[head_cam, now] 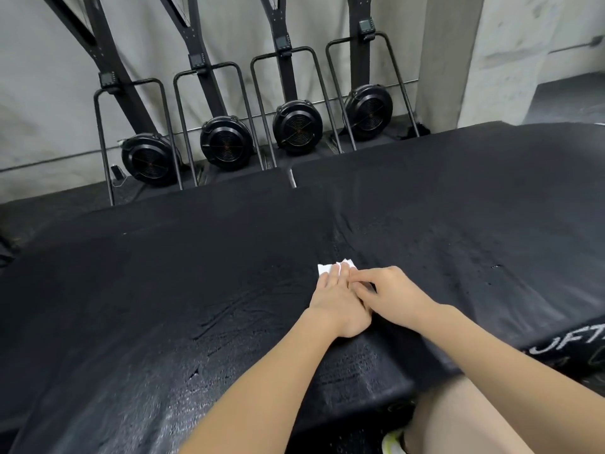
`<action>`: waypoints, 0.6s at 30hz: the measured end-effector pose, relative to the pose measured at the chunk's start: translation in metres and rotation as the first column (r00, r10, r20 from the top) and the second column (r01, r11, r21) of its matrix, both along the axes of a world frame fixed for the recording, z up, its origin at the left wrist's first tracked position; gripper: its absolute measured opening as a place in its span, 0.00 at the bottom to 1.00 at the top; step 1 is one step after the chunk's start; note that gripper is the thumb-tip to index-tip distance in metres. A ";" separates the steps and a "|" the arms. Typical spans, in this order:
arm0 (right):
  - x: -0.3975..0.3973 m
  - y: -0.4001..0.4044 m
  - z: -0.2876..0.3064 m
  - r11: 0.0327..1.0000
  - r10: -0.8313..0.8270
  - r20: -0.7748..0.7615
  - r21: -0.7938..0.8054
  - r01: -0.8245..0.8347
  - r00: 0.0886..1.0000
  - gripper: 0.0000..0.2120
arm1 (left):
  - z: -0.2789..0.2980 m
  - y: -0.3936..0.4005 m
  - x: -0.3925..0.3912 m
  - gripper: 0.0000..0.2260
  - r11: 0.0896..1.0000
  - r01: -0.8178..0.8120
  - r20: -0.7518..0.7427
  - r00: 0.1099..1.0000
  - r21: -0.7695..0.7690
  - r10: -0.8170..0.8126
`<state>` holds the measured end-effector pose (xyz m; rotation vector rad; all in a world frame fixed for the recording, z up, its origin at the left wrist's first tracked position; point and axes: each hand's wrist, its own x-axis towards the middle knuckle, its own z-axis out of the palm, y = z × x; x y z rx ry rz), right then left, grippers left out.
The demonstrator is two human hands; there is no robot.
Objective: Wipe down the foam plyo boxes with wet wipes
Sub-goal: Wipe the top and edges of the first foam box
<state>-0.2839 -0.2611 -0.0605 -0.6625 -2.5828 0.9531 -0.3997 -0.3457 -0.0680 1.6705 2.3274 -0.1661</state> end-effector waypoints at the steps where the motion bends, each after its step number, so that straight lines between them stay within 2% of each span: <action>1: 0.006 -0.004 0.001 1.000 -0.001 0.007 -0.005 0.001 1.000 0.13 | 0.000 -0.006 0.006 0.29 1.000 0.006 0.006 1.000 0.009 -0.006; 8: 0.045 -0.023 0.001 0.999 0.000 0.015 0.049 -0.001 1.000 0.14 | -0.009 -0.043 0.055 0.33 0.999 0.009 -0.021 1.000 0.042 -0.008; 13: 0.071 -0.037 0.004 0.994 0.053 0.010 0.092 -0.054 0.999 0.15 | -0.023 -0.072 0.092 0.34 0.996 0.038 -0.128 0.991 0.075 -0.028; 18: 0.084 -0.049 -0.006 0.981 0.072 0.038 0.179 -0.077 0.997 0.10 | -0.035 -0.092 0.117 0.33 0.989 0.069 -0.208 0.977 0.133 -0.040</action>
